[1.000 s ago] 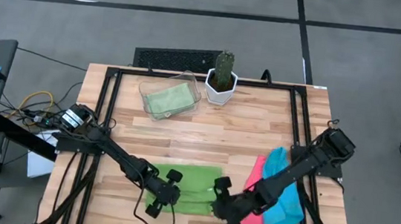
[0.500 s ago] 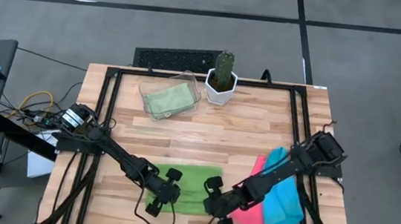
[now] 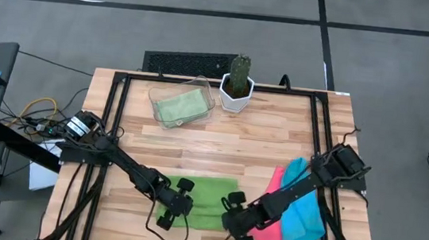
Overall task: Fold microfiber towels
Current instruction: Fold the green microfiber towel
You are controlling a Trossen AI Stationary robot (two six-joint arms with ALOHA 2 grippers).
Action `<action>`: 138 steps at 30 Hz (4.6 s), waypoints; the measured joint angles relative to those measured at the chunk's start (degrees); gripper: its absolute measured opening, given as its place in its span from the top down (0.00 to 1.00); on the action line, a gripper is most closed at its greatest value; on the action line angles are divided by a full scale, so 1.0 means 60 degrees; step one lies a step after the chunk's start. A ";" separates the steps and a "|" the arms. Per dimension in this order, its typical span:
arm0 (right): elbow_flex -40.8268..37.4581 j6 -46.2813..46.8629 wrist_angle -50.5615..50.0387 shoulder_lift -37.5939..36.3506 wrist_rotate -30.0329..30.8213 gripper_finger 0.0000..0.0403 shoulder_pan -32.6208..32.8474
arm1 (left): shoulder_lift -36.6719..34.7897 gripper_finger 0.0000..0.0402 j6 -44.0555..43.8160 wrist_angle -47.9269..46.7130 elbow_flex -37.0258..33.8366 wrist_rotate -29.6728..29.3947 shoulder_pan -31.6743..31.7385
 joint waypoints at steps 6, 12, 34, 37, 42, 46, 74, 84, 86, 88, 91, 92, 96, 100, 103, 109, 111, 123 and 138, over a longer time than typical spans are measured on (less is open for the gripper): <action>-0.0006 0.0945 -0.0292 -0.0394 0.0004 0.75 0.0590 | 0.0000 1.00 0.0008 -0.0008 0.0000 0.0000 0.0003; 0.0031 0.1017 -0.0305 -0.0505 0.0374 0.75 0.1048 | 0.0000 1.00 0.0008 -0.0013 0.0000 0.0004 0.0003; 0.0009 0.1533 -0.1529 -0.0585 0.1345 0.46 -0.0635 | 0.0000 1.00 -0.0199 -0.0262 0.0000 0.0007 -0.0001; 0.0008 0.1679 -0.1520 -0.0585 0.1031 0.40 -0.0633 | 0.0000 1.00 -0.0199 -0.0267 0.0000 0.0007 -0.0001; 0.0008 0.1698 -0.1226 -0.0585 0.1017 0.40 -0.0448 | 0.0000 1.00 -0.0270 -0.0965 0.0370 0.0015 -0.0001; 0.0008 0.1446 -0.0667 -0.0585 0.0989 0.44 -0.0236 | -0.0004 1.00 -0.0498 -0.2199 0.1094 0.0085 -0.0014; 0.0001 0.2308 0.0504 -0.0537 0.1315 0.62 0.1205 | -0.0842 0.88 -0.3948 -0.6559 0.2495 -0.5311 -0.2339; 0.0001 0.2267 0.0507 -0.0537 0.1442 0.62 0.1158 | -0.2165 0.58 -0.4826 -0.5960 0.1189 -0.4629 -0.3121; 0.0001 0.2264 0.0507 -0.0537 0.1604 0.62 0.1158 | -0.2164 0.55 -0.4735 -0.4997 0.0512 -0.4286 -0.3079; 0.0001 0.2259 0.0507 -0.0537 0.1610 0.62 0.1151 | -0.2164 0.53 -0.4751 -0.4277 -0.0017 -0.4179 -0.2990; 0.0001 0.2282 0.0507 -0.0537 0.1606 0.61 0.1162 | -0.2197 0.53 -0.4973 -0.4160 -0.0368 -0.4231 -0.2906; 0.0001 0.2286 0.0507 -0.0537 0.1606 0.61 0.1162 | -0.2208 0.53 -0.5004 -0.4028 -0.0433 -0.4222 -0.2884; 0.0001 0.2307 0.0507 -0.0537 0.1606 0.62 0.1165 | -0.2211 0.55 -0.4901 -0.3861 -0.0576 -0.3975 -0.2890; 0.0001 0.2310 0.0507 -0.0537 0.1614 0.63 0.1169 | -0.2211 0.66 -0.4597 -0.3844 -0.0544 -0.3916 -0.2890; 0.0001 0.2314 0.0507 -0.0537 0.1621 0.64 0.1165 | -0.2211 0.80 -0.4216 -0.3780 -0.0397 -0.3934 -0.2932; 0.0001 0.2345 0.0499 -0.0537 0.1636 0.66 0.1165 | -0.2211 0.98 -0.3955 -0.3967 -0.0191 -0.3676 -0.3083; 0.0001 0.2478 0.0448 -0.0537 0.1639 0.66 0.1165 | -0.2211 0.99 -0.4181 -0.4315 -0.0136 -0.3711 -0.3211; 0.0001 0.2607 0.0071 -0.0537 0.1886 0.67 0.1025 | -0.2204 1.00 -0.4515 -0.4529 -0.0117 -0.4189 -0.3830; 0.0008 0.0430 -0.0807 -0.0732 0.0942 0.45 -0.1018 | -0.2194 1.00 -0.4836 -0.4537 -0.0120 -0.4241 -0.3822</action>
